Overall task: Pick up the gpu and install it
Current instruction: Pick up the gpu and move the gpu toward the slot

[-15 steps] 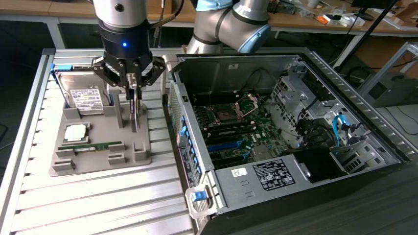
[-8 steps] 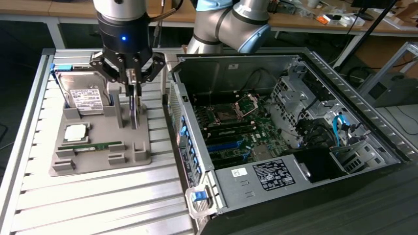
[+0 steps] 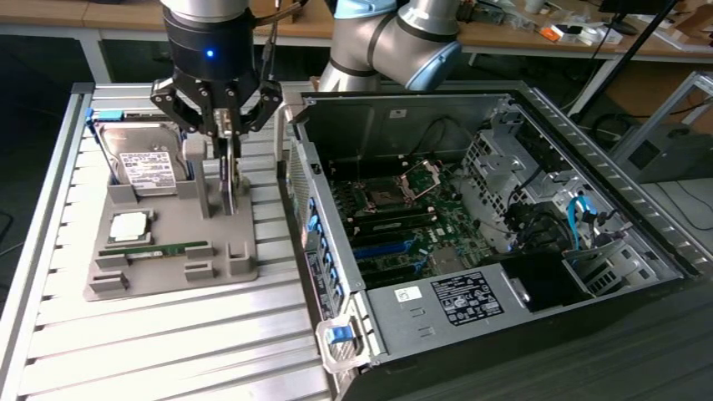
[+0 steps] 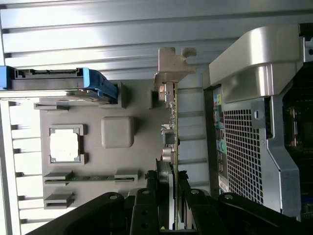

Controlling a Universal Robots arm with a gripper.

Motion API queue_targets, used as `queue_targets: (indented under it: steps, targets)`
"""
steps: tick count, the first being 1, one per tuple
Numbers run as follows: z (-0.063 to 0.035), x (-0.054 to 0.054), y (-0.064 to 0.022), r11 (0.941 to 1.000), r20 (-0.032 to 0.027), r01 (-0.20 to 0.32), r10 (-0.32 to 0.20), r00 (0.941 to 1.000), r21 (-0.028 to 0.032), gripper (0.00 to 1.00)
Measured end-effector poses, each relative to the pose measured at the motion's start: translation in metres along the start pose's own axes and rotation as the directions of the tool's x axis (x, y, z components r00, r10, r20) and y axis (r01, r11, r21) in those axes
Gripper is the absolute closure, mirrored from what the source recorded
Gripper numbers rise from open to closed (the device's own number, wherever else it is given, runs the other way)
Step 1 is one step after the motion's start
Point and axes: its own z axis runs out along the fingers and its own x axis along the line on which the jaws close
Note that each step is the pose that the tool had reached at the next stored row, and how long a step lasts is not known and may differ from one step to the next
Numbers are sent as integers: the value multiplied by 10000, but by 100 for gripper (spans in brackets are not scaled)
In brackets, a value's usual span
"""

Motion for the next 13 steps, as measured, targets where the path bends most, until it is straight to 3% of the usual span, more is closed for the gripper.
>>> queue_targets:
  steps: [13]
  targets:
    - [-164, -4, 7, 10000, 0, 1, -1, 10000, 0, 73]
